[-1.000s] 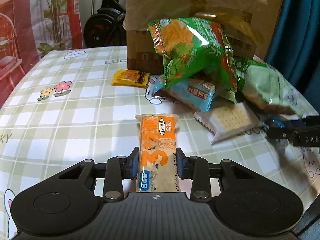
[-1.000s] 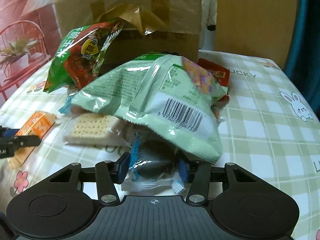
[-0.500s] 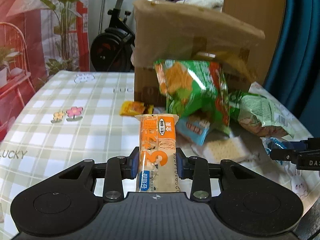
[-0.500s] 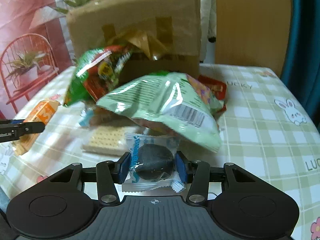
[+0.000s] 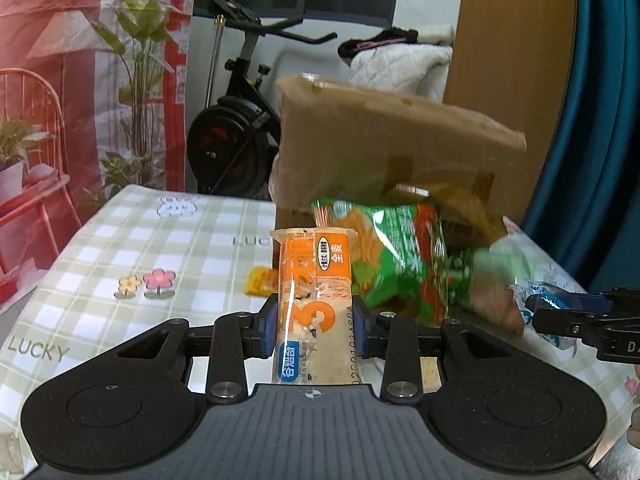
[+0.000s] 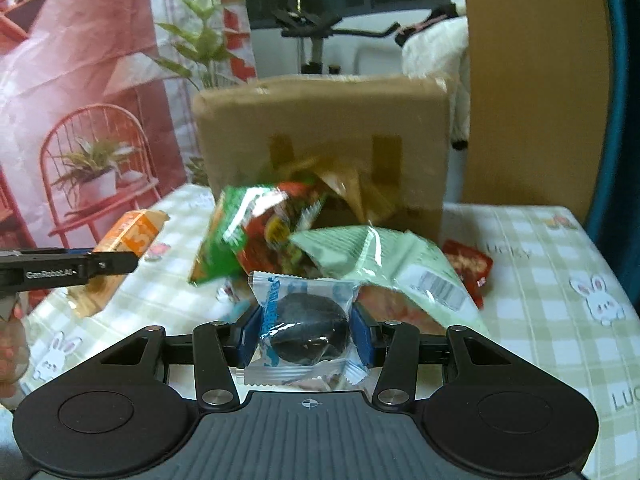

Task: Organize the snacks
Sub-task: 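Carry both items over the lined box and open both tools to drop them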

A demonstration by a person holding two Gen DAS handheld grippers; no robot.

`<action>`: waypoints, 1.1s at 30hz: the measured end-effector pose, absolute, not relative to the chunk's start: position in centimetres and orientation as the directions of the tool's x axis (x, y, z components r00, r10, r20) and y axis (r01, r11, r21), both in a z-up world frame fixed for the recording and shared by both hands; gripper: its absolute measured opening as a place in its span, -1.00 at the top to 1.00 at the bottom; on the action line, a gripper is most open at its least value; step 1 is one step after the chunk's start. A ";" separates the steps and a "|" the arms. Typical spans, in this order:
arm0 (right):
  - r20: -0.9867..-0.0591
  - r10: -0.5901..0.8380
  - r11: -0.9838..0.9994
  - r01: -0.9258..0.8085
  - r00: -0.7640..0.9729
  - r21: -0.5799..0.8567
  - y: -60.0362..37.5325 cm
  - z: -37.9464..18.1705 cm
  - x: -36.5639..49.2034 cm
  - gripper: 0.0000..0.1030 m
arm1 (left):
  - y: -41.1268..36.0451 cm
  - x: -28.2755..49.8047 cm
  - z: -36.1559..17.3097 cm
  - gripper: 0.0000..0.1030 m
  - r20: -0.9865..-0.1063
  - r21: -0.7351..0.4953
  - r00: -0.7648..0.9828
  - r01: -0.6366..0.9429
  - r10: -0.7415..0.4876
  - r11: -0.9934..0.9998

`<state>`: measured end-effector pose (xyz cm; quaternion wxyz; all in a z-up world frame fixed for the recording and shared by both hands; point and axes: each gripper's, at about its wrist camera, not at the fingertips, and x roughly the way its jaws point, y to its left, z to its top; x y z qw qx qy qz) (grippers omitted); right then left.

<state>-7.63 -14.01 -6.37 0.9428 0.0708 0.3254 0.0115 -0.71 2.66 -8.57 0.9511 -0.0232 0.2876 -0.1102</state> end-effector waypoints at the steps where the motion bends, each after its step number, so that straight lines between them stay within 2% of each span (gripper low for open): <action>1: -0.603 0.072 0.990 0.018 0.795 0.142 -13.9 -5.9 -7.5 0.15 | 2.7 -0.6 -8.3 0.27 -0.534 -0.108 0.815 0.195 -0.223 0.975; 9: -0.497 0.080 0.990 -0.011 0.864 0.140 -15.1 -0.7 -4.6 0.16 | 2.8 1.3 -4.5 0.27 -0.444 -0.106 0.867 0.202 -0.228 0.974; 13: -0.432 0.059 0.996 -0.023 0.900 0.088 -17.0 2.5 -0.7 0.16 | 2.4 3.9 -1.8 0.27 -0.388 -0.092 0.892 0.213 -0.232 0.973; 19: -0.392 0.004 1.000 -0.007 0.920 -0.005 -19.6 5.2 6.7 0.15 | 0.4 9.1 1.5 0.27 -0.341 -0.055 0.908 0.240 -0.244 0.969; 24: -0.400 -0.023 0.999 0.010 0.916 -0.034 -20.8 5.0 11.9 0.15 | -1.2 13.9 2.8 0.27 -0.350 -0.042 0.905 0.244 -0.243 0.969; 33: -0.498 -0.056 0.998 0.048 0.865 -0.030 -22.1 0.7 17.0 0.15 | -3.3 20.2 0.9 0.27 -0.427 -0.018 0.872 0.256 -0.239 0.967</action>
